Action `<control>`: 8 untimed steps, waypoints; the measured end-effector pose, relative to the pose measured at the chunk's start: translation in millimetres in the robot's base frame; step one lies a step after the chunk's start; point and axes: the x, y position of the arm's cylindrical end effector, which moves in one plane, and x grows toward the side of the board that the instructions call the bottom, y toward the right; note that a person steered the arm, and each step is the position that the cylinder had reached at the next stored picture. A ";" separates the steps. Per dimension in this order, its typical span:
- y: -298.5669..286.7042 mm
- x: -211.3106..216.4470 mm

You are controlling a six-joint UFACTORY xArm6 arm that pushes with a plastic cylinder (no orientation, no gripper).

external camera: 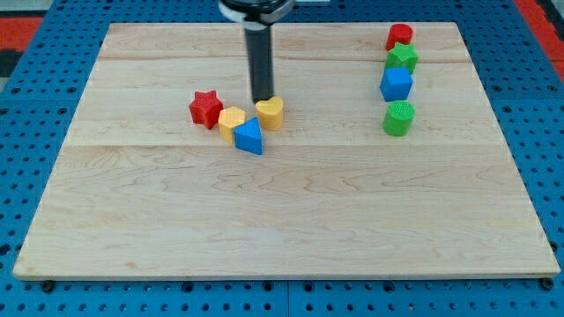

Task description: Place the yellow heart towards the bottom side of the green circle

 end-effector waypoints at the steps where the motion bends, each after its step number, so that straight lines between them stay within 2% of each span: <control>1: 18.9 23.3; 2: 2.8 37.1; 3: -23.6 19.1; 4: -64.0 34.0; 5: -45.8 60.2; 6: 1.3 62.3; 8: -20.8 26.0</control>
